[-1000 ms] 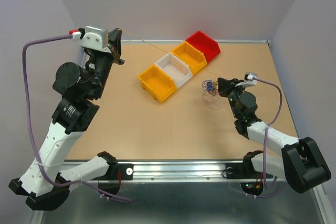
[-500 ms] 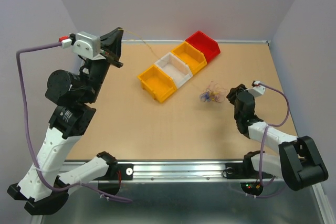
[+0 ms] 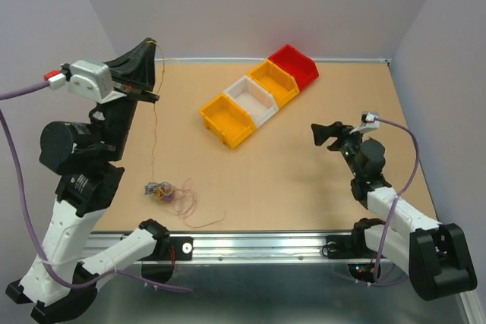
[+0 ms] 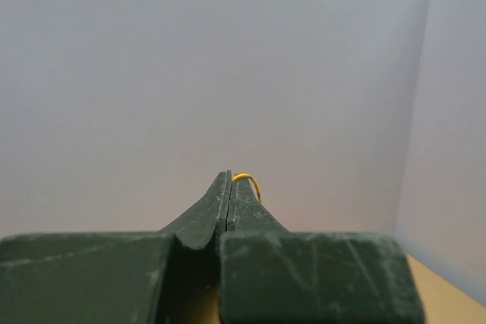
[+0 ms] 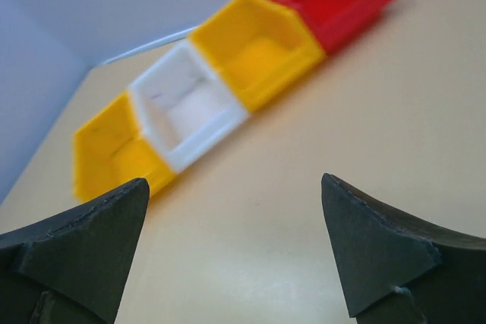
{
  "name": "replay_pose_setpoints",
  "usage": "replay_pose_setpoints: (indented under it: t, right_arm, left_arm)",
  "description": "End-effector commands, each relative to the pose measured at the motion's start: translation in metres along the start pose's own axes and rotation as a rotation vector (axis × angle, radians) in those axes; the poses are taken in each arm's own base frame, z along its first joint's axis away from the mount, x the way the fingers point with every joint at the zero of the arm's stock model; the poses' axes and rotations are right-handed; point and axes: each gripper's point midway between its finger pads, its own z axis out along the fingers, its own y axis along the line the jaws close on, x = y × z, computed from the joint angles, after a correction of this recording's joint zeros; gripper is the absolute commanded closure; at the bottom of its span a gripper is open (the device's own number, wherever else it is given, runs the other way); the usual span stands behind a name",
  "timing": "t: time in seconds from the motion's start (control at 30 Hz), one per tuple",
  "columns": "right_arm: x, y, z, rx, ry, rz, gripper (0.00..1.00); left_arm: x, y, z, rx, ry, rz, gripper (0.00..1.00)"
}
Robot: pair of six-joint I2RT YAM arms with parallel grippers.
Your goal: Untangle the cables
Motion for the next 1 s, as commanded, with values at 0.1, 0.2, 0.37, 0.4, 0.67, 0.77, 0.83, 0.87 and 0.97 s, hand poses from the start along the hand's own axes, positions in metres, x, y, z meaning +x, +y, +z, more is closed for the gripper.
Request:
replay_pose_setpoints:
  t: [0.1,0.2,0.37,0.4,0.67,0.77,0.83,0.87,0.97]
  right_arm:
    - [0.009,0.161,-0.051,-0.737,0.089,-0.192,0.00]
    - [0.014,0.200,-0.057,-0.799,0.091,-0.240,0.00]
    - [0.023,0.247,-0.059,-0.928,0.067,-0.263,0.00]
    - [0.030,0.262,-0.058,-0.959,0.078,-0.266,0.00]
    - [0.049,0.316,-0.028,-0.959,0.043,-0.304,0.00]
    - [0.065,0.330,-0.019,-0.975,0.055,-0.308,0.00]
    - [0.068,0.345,-0.015,-0.993,0.038,-0.312,0.00]
    - [0.081,0.346,-0.007,-0.983,0.048,-0.325,0.00]
    - [0.104,0.362,0.007,-0.975,0.057,-0.330,0.00]
  left_arm:
    - [0.028,-0.051,0.008,0.269,0.041,0.007,1.00]
    - [0.035,-0.057,0.014,0.292,0.062,-0.002,1.00]
    - [0.054,-0.070,0.027,0.343,0.106,-0.020,1.00]
    - [0.053,-0.073,0.029,0.353,0.109,-0.034,1.00]
    - [0.081,-0.104,0.050,0.428,0.188,-0.072,1.00]
    - [0.084,-0.110,0.052,0.436,0.194,-0.074,1.00]
    - [0.084,-0.112,0.053,0.436,0.194,-0.077,1.00]
    - [0.083,-0.112,0.052,0.438,0.192,-0.076,1.00]
    - [0.084,-0.110,0.053,0.421,0.196,-0.078,1.00]
